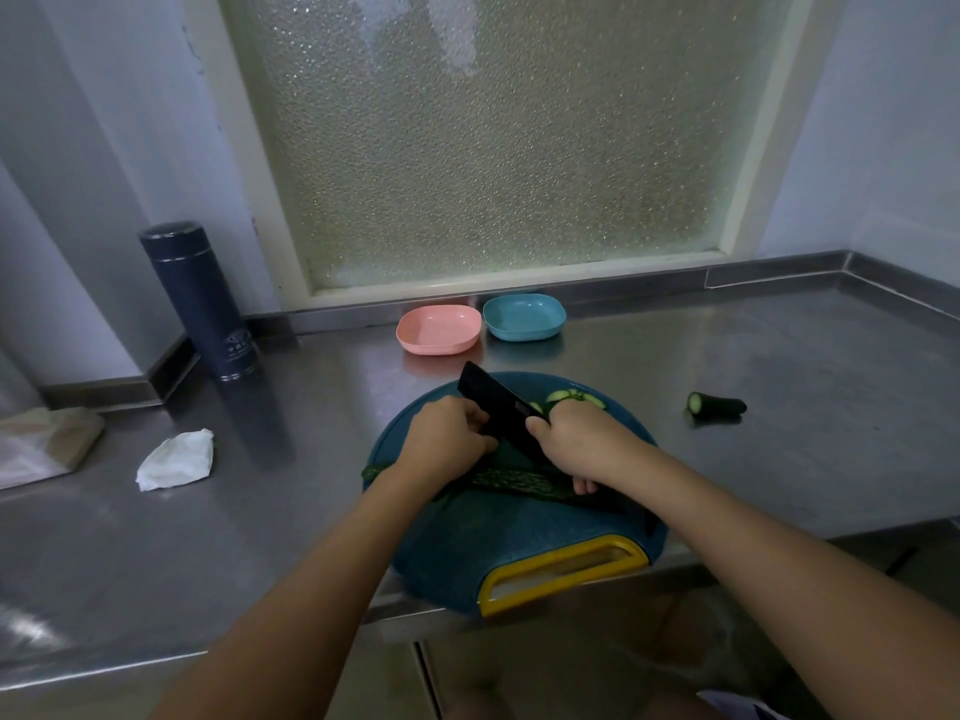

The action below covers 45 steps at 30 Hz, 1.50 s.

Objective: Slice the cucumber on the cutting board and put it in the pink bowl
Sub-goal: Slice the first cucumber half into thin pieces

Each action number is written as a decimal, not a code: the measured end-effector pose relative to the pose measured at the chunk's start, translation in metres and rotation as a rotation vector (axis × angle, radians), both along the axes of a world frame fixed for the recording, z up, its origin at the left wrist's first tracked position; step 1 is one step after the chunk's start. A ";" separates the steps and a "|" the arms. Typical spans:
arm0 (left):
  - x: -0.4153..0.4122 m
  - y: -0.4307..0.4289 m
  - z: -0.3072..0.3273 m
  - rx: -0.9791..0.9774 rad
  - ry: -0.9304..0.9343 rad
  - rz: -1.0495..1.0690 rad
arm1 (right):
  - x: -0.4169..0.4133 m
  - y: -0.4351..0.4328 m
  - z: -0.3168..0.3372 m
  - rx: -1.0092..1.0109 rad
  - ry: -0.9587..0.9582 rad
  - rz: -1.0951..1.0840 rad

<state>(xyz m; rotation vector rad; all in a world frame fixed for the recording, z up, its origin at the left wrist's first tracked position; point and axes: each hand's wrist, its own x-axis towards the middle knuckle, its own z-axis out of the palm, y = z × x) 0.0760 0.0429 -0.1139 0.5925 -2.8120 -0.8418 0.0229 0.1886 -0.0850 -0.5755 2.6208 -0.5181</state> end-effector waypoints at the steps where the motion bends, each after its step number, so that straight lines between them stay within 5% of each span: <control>1: 0.000 0.000 -0.001 0.005 0.004 0.007 | -0.001 0.000 0.000 0.000 0.000 0.000; 45: 0.002 0.010 -0.001 -0.029 0.060 0.109 | -0.011 -0.003 0.003 0.017 0.087 0.145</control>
